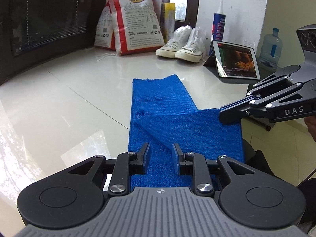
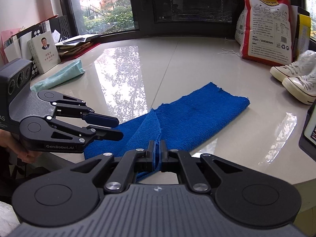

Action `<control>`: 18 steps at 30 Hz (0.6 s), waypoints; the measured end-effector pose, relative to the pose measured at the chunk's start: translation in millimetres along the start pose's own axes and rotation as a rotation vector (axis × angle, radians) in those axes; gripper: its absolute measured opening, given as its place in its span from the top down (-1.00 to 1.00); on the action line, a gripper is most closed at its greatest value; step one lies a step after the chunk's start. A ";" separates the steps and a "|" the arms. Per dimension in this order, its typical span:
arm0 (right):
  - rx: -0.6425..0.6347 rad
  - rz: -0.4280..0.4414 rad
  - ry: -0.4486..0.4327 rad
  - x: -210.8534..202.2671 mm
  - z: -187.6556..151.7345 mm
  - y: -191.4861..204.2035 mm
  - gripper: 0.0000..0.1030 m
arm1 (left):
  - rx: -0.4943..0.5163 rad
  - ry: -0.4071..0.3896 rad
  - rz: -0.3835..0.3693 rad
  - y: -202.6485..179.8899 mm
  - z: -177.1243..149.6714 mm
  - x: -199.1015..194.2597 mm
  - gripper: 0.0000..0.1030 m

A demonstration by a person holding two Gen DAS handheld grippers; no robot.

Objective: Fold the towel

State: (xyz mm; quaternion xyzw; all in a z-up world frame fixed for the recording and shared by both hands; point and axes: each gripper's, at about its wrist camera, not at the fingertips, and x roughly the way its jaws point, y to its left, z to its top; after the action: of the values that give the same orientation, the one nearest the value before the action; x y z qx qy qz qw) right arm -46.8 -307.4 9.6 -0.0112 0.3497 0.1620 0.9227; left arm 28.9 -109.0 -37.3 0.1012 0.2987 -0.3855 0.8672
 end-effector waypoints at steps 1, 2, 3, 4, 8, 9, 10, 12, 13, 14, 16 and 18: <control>0.007 -0.017 0.003 -2.0 -2.4 -1.7 0.93 | 0.006 0.007 -0.007 0.1 0.3 3.4 0.48; 0.012 -0.029 0.008 -3.9 -4.7 -3.9 0.94 | 0.013 0.014 -0.014 0.1 0.6 6.6 0.48; 0.019 -0.045 0.015 -6.2 -8.1 -6.7 0.93 | 0.020 0.016 -0.019 -0.2 1.3 9.1 0.48; 0.022 -0.058 0.025 -7.4 -11.3 -8.6 0.93 | 0.028 0.018 -0.024 -0.4 1.9 11.5 0.48; 0.022 -0.115 0.076 -10.4 -24.5 -12.7 0.93 | 0.059 0.025 -0.041 -0.7 7.4 23.1 0.48; 0.026 -0.128 0.082 -12.0 -27.7 -14.2 0.93 | 0.063 0.026 -0.043 -0.5 9.1 25.5 0.48; 0.034 -0.136 0.086 -13.9 -30.5 -16.0 0.93 | 0.069 0.028 -0.048 -0.3 11.6 29.4 0.48; 0.045 -0.149 0.093 -17.9 -35.2 -18.7 0.93 | 0.084 0.027 -0.055 -0.5 16.1 35.0 0.48; 0.049 -0.156 0.096 -20.0 -37.6 -19.2 0.93 | 0.092 0.027 -0.058 -0.7 18.5 37.8 0.48; 0.053 -0.162 0.099 -21.9 -39.7 -19.8 0.93 | 0.098 0.027 -0.064 -1.1 20.6 40.2 0.48; 0.059 -0.169 0.102 -22.8 -41.4 -21.0 0.93 | 0.118 0.032 -0.075 -2.5 26.3 47.7 0.48; 0.063 -0.174 0.102 -23.5 -42.5 -21.7 0.93 | 0.145 0.030 -0.089 -5.2 30.9 53.1 0.48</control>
State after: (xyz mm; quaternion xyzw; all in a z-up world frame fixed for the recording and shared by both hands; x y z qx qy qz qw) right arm -83.9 -340.6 -9.2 -0.0208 0.3990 0.0693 0.9141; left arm 66.5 -157.3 -43.9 0.1561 0.2871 -0.4428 0.8350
